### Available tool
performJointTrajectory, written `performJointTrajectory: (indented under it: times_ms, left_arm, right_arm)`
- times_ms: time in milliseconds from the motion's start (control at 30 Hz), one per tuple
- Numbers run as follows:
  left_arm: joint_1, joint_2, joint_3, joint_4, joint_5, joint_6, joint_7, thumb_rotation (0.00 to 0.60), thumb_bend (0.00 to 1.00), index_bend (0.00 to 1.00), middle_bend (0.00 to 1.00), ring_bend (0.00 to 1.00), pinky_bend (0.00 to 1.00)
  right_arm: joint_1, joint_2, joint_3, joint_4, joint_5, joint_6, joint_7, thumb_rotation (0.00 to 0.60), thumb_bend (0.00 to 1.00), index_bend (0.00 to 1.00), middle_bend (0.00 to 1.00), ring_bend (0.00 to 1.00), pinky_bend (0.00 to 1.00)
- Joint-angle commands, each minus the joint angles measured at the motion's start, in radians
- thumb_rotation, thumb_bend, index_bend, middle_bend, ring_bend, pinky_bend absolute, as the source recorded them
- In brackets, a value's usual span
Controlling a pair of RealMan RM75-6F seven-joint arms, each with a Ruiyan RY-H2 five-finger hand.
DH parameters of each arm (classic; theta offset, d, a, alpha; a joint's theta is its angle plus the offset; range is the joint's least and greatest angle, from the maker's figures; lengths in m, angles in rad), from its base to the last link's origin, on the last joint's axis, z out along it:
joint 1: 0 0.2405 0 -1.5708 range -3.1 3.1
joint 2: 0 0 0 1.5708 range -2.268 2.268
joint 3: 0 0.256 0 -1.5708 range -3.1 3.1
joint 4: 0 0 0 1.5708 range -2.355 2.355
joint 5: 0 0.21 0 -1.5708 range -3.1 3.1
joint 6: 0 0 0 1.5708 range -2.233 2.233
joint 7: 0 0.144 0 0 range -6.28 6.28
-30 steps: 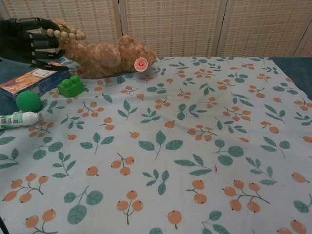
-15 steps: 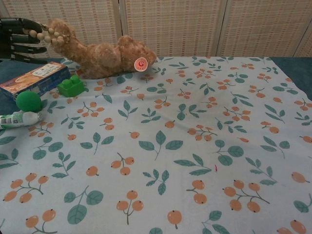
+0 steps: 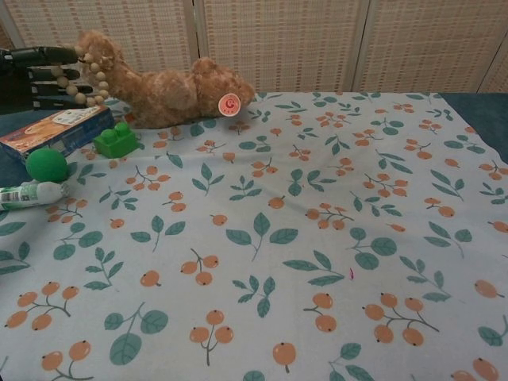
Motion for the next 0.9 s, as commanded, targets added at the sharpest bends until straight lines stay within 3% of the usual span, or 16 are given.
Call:
performJointTrajectory:
  times_ms: [33, 200, 333, 433, 533, 733, 900]
  left_arm:
    - [0.02, -0.017, -0.02, 0.043, -0.002, -0.076, -0.095, 0.6, 0.87, 0.51, 0.58, 0.33, 0.16]
    - [0.008, -0.02, -0.009, 0.078, -0.013, -0.065, -0.156, 0.6, 0.87, 0.5, 0.57, 0.33, 0.16]
    - [-0.01, 0.011, 0.013, 0.106, -0.072, -0.104, -0.239, 0.6, 0.87, 0.51, 0.57, 0.43, 0.17]
    - [-0.014, 0.03, 0.027, 0.11, -0.059, -0.139, -0.259, 0.6, 0.86, 0.51, 0.57, 0.44, 0.17]
    - [0.007, 0.036, 0.019, 0.109, -0.008, -0.185, -0.262, 0.6, 0.76, 0.47, 0.54, 0.37, 0.13]
    - [0.056, 0.012, -0.049, 0.117, 0.115, -0.326, -0.224, 0.595, 0.6, 0.34, 0.43, 0.27, 0.07]
    - [0.082, -0.028, -0.088, 0.14, 0.181, -0.387, -0.171, 0.304, 0.53, 0.3, 0.36, 0.2, 0.04]
  right_arm:
    - [0.0, 0.0, 0.0, 0.0, 0.0, -0.001, 0.0, 0.6, 0.2, 0.0, 0.0, 0.0, 0.0]
    - [0.0, 0.002, -0.002, -0.002, -0.002, 0.0, 0.0, 0.6, 0.2, 0.0, 0.0, 0.0, 0.0]
    - [0.001, 0.001, -0.001, -0.002, 0.002, -0.002, -0.003, 0.6, 0.2, 0.0, 0.0, 0.0, 0.0]
    - [0.002, -0.001, -0.002, -0.003, 0.003, -0.007, -0.007, 0.6, 0.2, 0.0, 0.0, 0.0, 0.0]
    - [0.002, -0.002, -0.001, -0.003, 0.005, -0.007, -0.008, 0.6, 0.2, 0.0, 0.0, 0.0, 0.0]
    - [0.005, -0.004, -0.002, -0.004, 0.008, -0.015, -0.012, 0.6, 0.2, 0.0, 0.0, 0.0, 0.0]
    - [0.005, -0.004, -0.002, -0.004, 0.009, -0.014, -0.013, 0.6, 0.2, 0.0, 0.0, 0.0, 0.0]
